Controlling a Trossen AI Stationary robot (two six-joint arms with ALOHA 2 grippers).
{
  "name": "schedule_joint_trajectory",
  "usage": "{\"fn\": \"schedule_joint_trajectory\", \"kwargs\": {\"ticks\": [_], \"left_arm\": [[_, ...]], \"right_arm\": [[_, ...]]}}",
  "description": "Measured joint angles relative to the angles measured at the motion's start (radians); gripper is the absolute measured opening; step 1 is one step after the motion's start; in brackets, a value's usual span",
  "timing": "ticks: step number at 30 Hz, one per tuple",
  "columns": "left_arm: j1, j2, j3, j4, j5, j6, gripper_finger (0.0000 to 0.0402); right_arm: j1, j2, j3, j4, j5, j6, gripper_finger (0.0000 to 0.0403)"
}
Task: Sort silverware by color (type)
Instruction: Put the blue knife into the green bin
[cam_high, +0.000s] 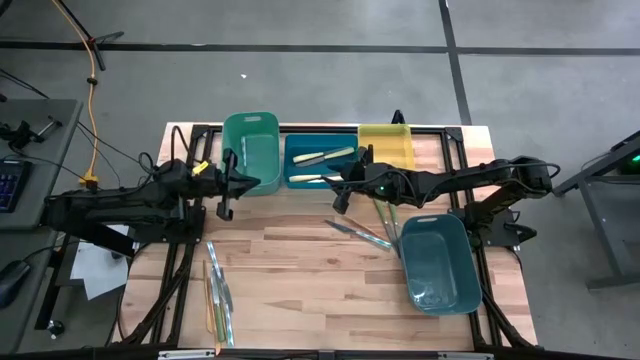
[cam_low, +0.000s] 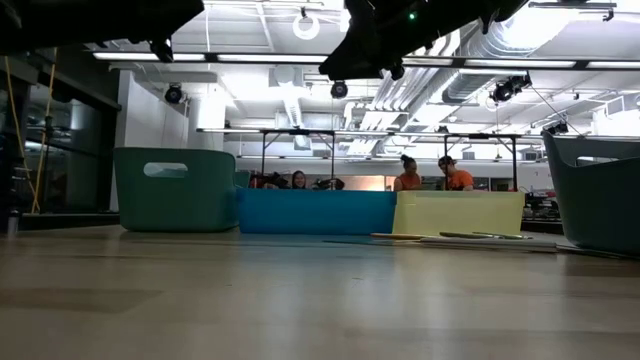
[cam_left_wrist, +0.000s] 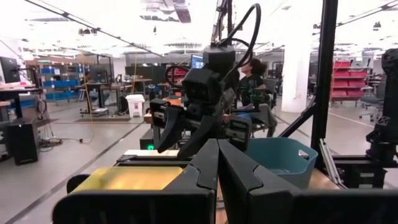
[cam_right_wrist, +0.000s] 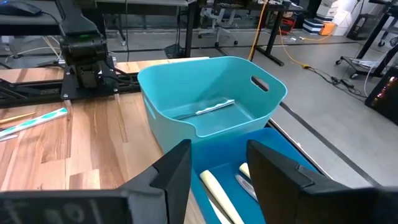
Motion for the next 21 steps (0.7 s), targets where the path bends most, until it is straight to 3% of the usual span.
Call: {"fn": "schedule_joint_trajectory", "kwargs": {"ticks": [6,13,17,21], "left_arm": [[0.000,0.000,0.000,-0.009,0.000,0.001,0.0000],[0.000,0.000,0.000,-0.004,0.001,0.002,0.0000],[0.000,0.000,0.000,-0.004,0.001,0.014,0.0002],[0.000,0.000,0.000,-0.004,0.001,0.021,0.0003]], "right_arm": [[0.000,0.000,0.000,0.000,-0.003,-0.019,0.0152],[0.000,0.000,0.000,0.050,-0.115,-0.062,0.0152],[0.002,0.000,0.015,0.089,-0.125,-0.051,0.0152],[0.015,0.000,0.096,-0.093,-0.195,-0.014,0.0152]]}}
